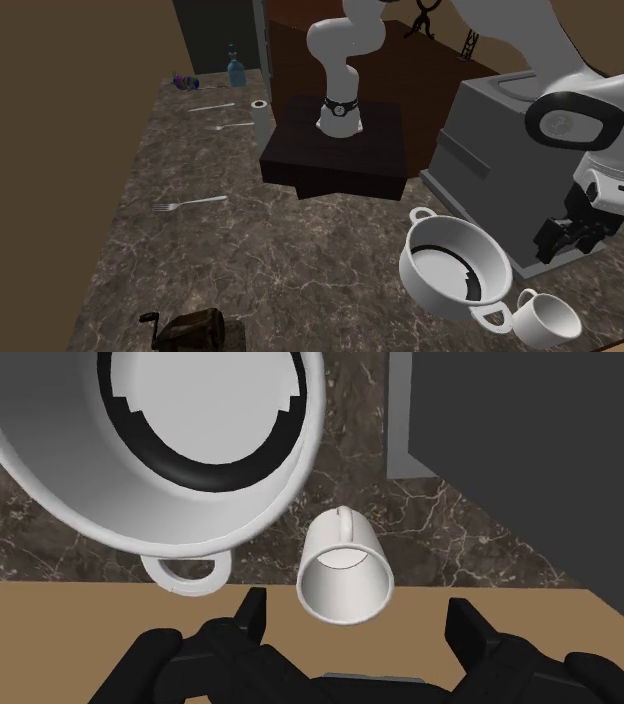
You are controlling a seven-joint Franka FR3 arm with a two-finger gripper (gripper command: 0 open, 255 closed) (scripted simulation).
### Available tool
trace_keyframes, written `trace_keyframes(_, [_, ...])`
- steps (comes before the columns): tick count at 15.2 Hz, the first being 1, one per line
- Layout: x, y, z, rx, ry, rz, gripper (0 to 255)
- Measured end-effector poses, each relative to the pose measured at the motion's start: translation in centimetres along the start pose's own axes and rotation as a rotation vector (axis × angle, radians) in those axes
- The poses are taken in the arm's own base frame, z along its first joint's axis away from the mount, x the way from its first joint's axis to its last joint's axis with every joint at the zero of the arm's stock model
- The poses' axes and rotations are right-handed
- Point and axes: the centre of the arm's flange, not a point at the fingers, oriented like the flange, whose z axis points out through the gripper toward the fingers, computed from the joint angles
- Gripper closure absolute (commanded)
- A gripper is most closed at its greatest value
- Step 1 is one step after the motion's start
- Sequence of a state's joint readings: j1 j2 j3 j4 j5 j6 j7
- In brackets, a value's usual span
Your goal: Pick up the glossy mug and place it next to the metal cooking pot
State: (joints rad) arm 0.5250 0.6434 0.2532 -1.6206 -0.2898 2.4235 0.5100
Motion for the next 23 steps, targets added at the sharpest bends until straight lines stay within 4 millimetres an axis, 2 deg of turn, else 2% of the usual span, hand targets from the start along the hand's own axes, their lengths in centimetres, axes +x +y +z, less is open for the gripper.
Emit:
trace_keyframes(5, [-0.5,0.2,2.2,0.003,0.004,-0.025,0])
trace_keyframes(13, [0.2,0.1,2.2,0.011,0.025,-0.018,0])
trace_keyframes(14, [0.2,0.1,2.2,0.011,0.026,-0.019,255])
trace_keyframes(23, [-0.3,0.2,2.4,0.004,0.016,-0.016,255])
